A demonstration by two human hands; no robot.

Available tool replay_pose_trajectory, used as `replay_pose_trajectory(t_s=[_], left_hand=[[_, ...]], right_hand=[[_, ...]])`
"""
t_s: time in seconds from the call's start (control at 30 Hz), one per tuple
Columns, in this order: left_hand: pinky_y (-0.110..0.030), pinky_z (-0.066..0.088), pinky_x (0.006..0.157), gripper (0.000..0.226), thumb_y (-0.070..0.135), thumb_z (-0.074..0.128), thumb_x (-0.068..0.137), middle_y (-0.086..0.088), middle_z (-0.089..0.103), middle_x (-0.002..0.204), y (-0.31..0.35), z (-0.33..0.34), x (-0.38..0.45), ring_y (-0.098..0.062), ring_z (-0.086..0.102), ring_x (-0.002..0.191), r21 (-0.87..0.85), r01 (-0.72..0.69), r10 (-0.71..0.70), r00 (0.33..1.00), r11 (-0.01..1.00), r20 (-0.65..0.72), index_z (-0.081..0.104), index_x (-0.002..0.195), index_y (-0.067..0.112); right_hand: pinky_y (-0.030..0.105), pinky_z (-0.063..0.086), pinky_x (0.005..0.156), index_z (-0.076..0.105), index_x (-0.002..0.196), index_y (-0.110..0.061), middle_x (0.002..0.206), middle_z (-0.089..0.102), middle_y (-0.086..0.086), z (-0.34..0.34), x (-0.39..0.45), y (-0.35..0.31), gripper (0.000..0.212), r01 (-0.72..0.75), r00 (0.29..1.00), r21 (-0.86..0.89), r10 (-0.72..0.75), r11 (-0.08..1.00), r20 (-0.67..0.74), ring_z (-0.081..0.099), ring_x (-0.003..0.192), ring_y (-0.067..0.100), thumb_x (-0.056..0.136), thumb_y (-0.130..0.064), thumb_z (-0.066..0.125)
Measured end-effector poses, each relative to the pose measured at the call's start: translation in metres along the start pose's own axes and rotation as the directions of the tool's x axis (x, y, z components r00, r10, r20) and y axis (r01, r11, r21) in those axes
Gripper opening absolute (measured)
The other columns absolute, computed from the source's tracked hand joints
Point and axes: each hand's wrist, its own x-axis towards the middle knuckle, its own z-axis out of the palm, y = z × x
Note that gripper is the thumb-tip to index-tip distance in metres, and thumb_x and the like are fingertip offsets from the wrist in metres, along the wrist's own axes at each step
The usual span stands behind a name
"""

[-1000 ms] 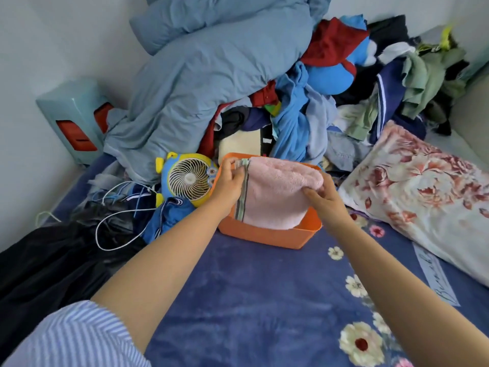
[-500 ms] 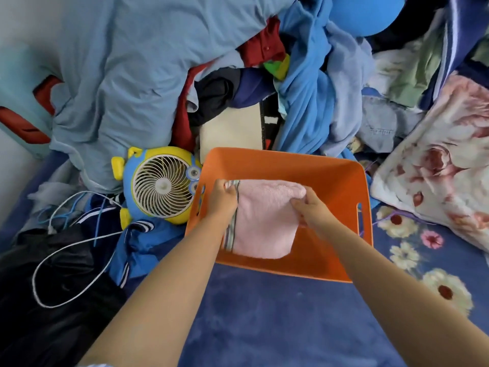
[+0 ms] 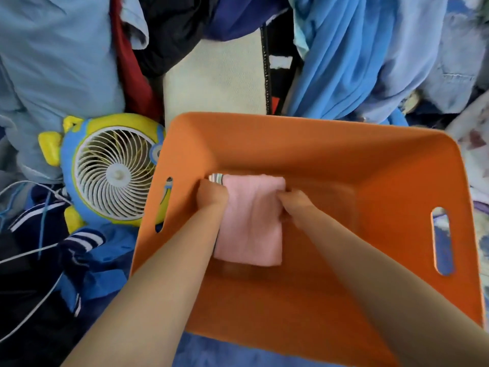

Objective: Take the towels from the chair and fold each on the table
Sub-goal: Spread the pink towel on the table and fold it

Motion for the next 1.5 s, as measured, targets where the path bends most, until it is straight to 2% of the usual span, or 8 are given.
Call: replay_pose_trajectory(t_s=[0.17,0.27,0.37,0.5,0.73,0.9,1.03,1.5], left_hand=[[-0.034,0.033,0.099,0.040,0.007,0.038,0.096,-0.022,0.046,0.137,0.001,0.011,0.004,-0.035,0.044,0.126,0.002,-0.189,0.188,0.972,0.982,-0.142,0.037,0.135,-0.004],[-0.035,0.040,0.099,0.044,-0.001,0.045,0.082,-0.022,0.054,0.127,-0.021,0.021,0.003,-0.036,0.051,0.119,0.295,-0.550,0.619,0.746,0.781,-0.245,0.051,0.126,-0.003],[-0.036,0.047,0.091,0.033,0.007,0.061,0.063,-0.016,0.070,0.100,-0.040,0.036,0.010,-0.031,0.064,0.098,0.549,-0.688,0.829,0.559,0.474,-0.014,0.070,0.094,0.000],[-0.038,0.029,0.114,0.054,0.029,0.036,0.095,-0.020,0.031,0.149,-0.046,0.040,0.013,-0.033,0.033,0.139,0.629,-0.645,0.658,0.704,0.435,0.268,0.035,0.140,-0.001],[-0.035,-0.003,0.119,0.061,0.033,0.023,0.102,-0.009,-0.019,0.157,-0.034,0.034,0.013,-0.031,-0.012,0.145,0.547,-0.558,0.358,0.827,0.625,0.434,-0.007,0.149,0.010],[-0.038,0.017,0.116,0.054,0.023,0.035,0.098,-0.011,0.005,0.157,-0.013,0.015,-0.003,-0.029,0.009,0.145,0.611,-0.565,0.392,0.825,0.554,0.408,0.017,0.147,0.009],[-0.038,0.035,0.102,0.035,0.014,0.040,0.094,-0.011,0.041,0.137,0.012,-0.018,-0.031,-0.027,0.036,0.130,0.699,-0.584,0.492,0.789,0.412,0.369,0.049,0.127,0.008],[-0.039,0.039,0.096,0.035,0.015,0.041,0.094,-0.013,0.045,0.131,0.089,-0.211,-0.222,-0.030,0.040,0.125,0.809,-0.516,0.723,0.669,0.282,0.175,0.051,0.127,0.008]], right_hand=[[0.040,0.045,0.096,0.020,0.144,-0.007,0.140,0.040,0.017,0.010,0.011,0.016,0.071,0.173,0.977,-0.115,-0.186,0.978,-0.107,0.046,0.123,0.034,0.086,-0.020,0.061],[0.036,0.042,0.093,0.020,0.144,-0.012,0.140,0.033,0.020,0.016,0.007,0.027,0.066,0.301,0.918,-0.354,-0.369,0.885,-0.142,0.048,0.118,0.037,0.088,-0.017,0.056],[0.033,0.040,0.089,0.032,0.139,-0.017,0.136,0.035,0.013,0.023,0.013,0.037,0.047,0.403,0.854,-0.536,-0.516,0.742,-0.073,0.048,0.113,0.033,0.094,-0.019,0.045],[0.037,0.041,0.085,0.034,0.134,-0.020,0.122,0.051,0.007,0.028,0.022,0.039,0.040,0.405,0.859,-0.649,-0.511,0.644,0.030,0.052,0.110,0.029,0.097,-0.037,0.034],[0.035,0.016,0.115,-0.002,0.147,-0.009,0.156,-0.005,0.015,0.016,0.012,0.016,0.055,0.301,0.949,-0.803,-0.241,0.514,0.202,-0.003,0.145,0.030,0.101,-0.019,0.025],[0.035,0.026,0.112,-0.004,0.148,-0.009,0.156,0.001,0.015,0.005,-0.003,0.005,0.058,0.312,0.948,-0.865,-0.189,0.393,0.256,0.000,0.145,0.029,0.099,-0.013,0.027],[0.035,0.035,0.105,0.033,0.142,-0.012,0.150,0.029,0.011,-0.006,-0.032,-0.012,0.045,0.364,0.896,-0.819,-0.408,0.445,0.177,0.032,0.135,0.028,0.096,-0.012,0.034],[0.033,0.036,0.087,0.056,0.105,-0.004,0.116,0.056,0.009,-0.065,-0.272,-0.114,0.024,0.438,0.589,-0.890,-0.789,0.129,0.175,0.045,0.112,0.029,0.087,-0.004,0.040]])
